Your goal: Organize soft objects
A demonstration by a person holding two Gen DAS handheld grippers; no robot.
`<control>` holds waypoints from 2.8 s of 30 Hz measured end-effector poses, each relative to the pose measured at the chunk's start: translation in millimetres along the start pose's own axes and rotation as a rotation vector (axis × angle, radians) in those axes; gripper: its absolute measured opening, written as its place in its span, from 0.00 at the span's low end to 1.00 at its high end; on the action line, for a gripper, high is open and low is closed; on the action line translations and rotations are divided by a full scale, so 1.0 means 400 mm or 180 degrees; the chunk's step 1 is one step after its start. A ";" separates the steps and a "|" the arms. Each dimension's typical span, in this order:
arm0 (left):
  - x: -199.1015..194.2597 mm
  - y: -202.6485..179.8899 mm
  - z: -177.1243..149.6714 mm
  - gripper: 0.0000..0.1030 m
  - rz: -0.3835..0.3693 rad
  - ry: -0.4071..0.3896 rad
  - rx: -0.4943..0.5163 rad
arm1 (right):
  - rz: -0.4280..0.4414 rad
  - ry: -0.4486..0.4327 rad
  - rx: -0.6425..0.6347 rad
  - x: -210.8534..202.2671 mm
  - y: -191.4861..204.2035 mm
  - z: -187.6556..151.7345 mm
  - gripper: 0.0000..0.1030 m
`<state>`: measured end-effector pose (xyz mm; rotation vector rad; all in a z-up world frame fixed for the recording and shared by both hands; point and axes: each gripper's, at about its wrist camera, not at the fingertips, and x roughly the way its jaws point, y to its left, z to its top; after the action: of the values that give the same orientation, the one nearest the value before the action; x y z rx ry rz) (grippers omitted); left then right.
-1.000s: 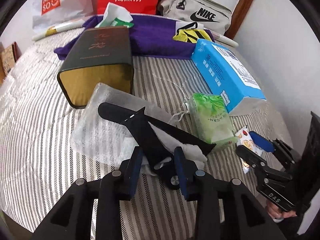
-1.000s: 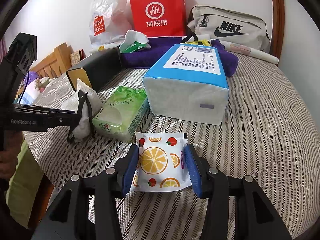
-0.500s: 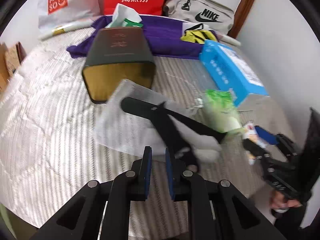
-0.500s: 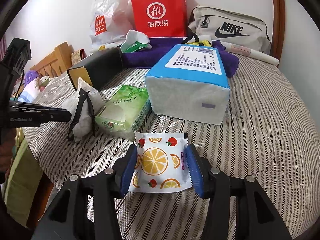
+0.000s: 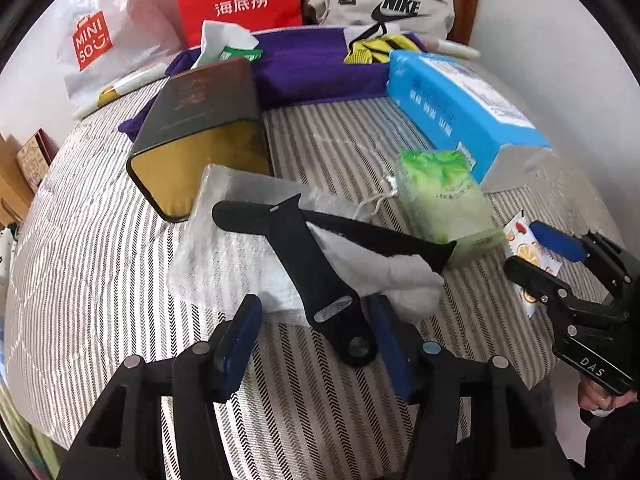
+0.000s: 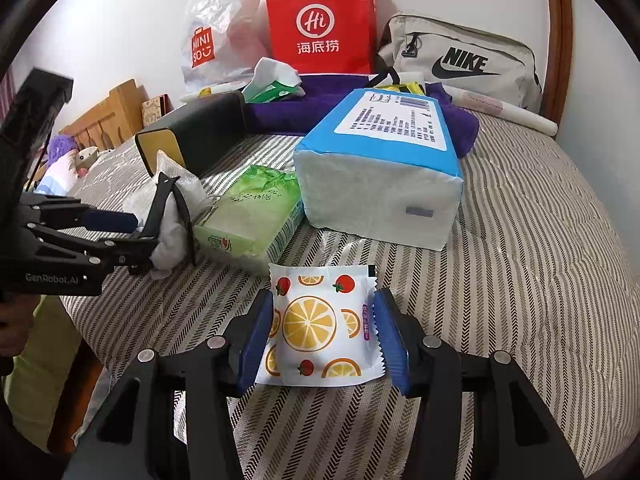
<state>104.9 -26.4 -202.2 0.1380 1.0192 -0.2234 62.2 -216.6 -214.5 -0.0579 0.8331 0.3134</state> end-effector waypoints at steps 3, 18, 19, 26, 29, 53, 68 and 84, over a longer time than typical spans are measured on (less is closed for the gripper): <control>-0.001 -0.002 0.002 0.46 -0.0049 -0.0061 0.0001 | 0.0006 -0.0004 0.0018 0.001 -0.002 0.000 0.49; -0.031 0.033 -0.006 0.18 -0.0287 -0.0167 -0.0078 | -0.0052 -0.0092 0.0152 -0.058 -0.049 0.024 0.41; -0.037 0.034 -0.009 0.18 -0.0275 -0.0172 -0.0058 | -0.0043 -0.0106 0.0154 -0.064 -0.050 0.028 0.41; -0.039 0.048 -0.042 0.18 -0.0345 -0.0082 -0.0041 | -0.0029 -0.0099 0.0141 -0.072 -0.040 0.032 0.41; -0.031 0.056 -0.046 0.18 -0.0378 -0.0068 -0.0103 | -0.0021 -0.0065 0.0128 -0.066 -0.032 0.030 0.41; -0.043 0.135 -0.043 0.06 -0.0452 -0.0085 -0.0385 | -0.0065 -0.0062 0.0113 -0.074 -0.033 0.049 0.41; -0.028 0.176 -0.050 0.07 -0.0423 0.0006 -0.0415 | -0.0071 -0.0030 0.0151 -0.073 -0.041 0.051 0.41; -0.139 0.203 0.008 0.05 -0.0281 -0.0334 -0.0483 | -0.0125 -0.0367 0.0008 -0.163 -0.047 0.168 0.41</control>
<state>99.9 58.2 -152.2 -0.0561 0.9349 -0.2305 75.1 -239.3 -122.6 -0.0531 0.7172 0.2761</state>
